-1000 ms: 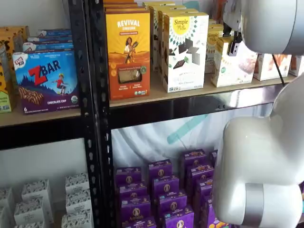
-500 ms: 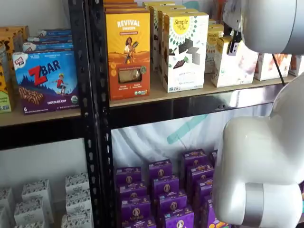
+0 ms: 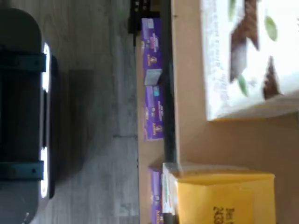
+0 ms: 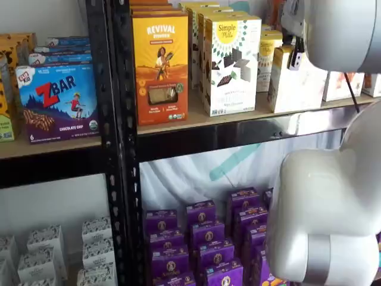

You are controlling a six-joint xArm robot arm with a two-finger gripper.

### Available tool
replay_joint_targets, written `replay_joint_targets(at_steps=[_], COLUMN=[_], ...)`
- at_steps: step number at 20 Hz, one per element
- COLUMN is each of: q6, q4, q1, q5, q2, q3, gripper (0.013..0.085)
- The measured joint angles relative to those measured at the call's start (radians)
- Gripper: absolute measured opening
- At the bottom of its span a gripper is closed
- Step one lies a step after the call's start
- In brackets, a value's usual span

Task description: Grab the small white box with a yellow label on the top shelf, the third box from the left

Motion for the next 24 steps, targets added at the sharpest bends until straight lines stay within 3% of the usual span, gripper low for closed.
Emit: replay_joint_targets(at_steps=[11,24], q6=[-0.015,-0.017], q4=[-0.006,-0.038], q1=[-0.021,-0.018], q5=[0.078,0.136], q2=[-0.167,-0.313], q3=[0.128,0.250], gripper=[0.0370,0.0370])
